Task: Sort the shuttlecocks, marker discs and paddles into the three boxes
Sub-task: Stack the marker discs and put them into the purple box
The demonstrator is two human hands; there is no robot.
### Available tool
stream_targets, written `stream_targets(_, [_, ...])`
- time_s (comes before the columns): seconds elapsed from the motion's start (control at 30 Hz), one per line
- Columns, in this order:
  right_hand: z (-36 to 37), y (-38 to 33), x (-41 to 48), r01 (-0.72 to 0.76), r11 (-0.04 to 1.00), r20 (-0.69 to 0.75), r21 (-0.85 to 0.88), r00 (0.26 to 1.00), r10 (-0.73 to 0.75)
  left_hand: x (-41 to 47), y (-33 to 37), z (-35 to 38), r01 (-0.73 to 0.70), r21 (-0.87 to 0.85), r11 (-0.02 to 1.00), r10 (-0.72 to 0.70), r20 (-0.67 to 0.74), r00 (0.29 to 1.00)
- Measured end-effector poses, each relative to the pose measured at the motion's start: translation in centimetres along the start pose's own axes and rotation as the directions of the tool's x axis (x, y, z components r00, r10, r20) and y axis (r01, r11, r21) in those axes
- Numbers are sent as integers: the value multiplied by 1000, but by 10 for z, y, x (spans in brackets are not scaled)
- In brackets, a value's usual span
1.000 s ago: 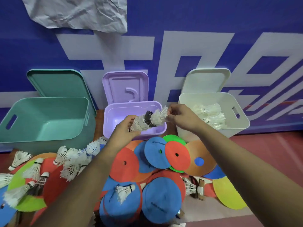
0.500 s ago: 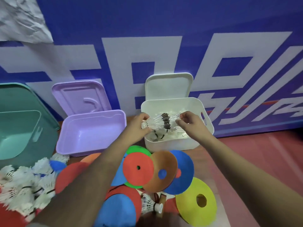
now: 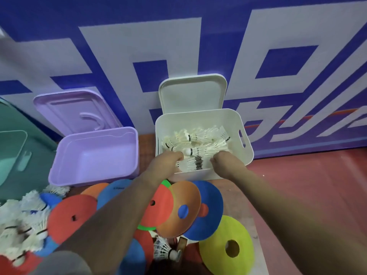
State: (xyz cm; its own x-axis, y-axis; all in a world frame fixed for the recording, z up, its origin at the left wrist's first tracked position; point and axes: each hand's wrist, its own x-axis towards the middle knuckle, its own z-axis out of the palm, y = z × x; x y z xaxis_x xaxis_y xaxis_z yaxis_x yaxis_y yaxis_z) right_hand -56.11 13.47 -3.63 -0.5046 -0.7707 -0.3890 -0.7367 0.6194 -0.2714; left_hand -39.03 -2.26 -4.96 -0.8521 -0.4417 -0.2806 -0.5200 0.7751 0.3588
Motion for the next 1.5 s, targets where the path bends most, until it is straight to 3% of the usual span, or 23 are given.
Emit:
stream_targets(0.13, [-6, -7, -5, -39, 977, -159, -208, 987, 5, -1, -3, -3, -34, -3, 999, 35, 37, 999])
stream_targets(0.23, [-11, -18, -19, -56, 969, -289, -240, 957, -16, -20, -6, -15, -71, -142, 987, 59, -86, 995])
stream_targets(0.3, [-11, -29, -30, -28, 986, -400, -164, 916, -40, -44, -7, -22, -83, -258, 962, 27, -215, 976])
stream_targets(0.43, [5, -58, -59, 185, 979, -535, 90, 838, -109, -94, -21, -17, -15, -458, 889, -168, -355, 920])
stream_targets(0.57, [47, -83, -89, 141, 968, -368, 209, 928, -56, -136, -46, 13, 166, -547, 821, -381, -306, 873])
stream_targets(0.67, [86, -89, -101, -97, 976, -194, 194, 972, 135, -153, -63, 38, 374, -536, 757, -539, -188, 821])
stream_targets(0.77, [110, -93, -109, -292, 922, -78, 255, 944, 321, -157, -68, 49, 534, -507, 677, -628, -18, 778])
stream_targets(0.93, [118, -90, -108, -449, 716, 14, 534, 852, 524, -151, -77, 60, 536, -433, 724, -570, 62, 820])
stream_targets(1.0, [116, -92, -113, -421, 748, 26, 513, 878, 477, -147, -80, 62, 516, -404, 755, -534, 76, 842])
stream_targets(1.13, [95, -108, -135, -334, 826, -190, 455, 869, 456, -149, -81, 61, 436, -469, 768, -494, 1, 870])
stream_targets(1.23, [78, -108, -154, -250, 839, -378, 483, 805, 458, -152, -80, 62, 359, -562, 746, -438, -7, 899])
stream_targets(1.3, [69, -106, -167, -196, 833, -463, 518, 754, 465, -148, -77, 63, 315, -670, 672, -375, 58, 925])
stream_targets(1.4, [63, -102, -180, -135, 839, -537, 527, 713, 451, -142, -57, 59, 284, -837, 467, -263, 175, 949])
stream_targets(1.5, [63, -99, -188, -102, 817, -599, 568, 630, 494, -140, -39, 53, 272, -885, 378, -197, 210, 958])
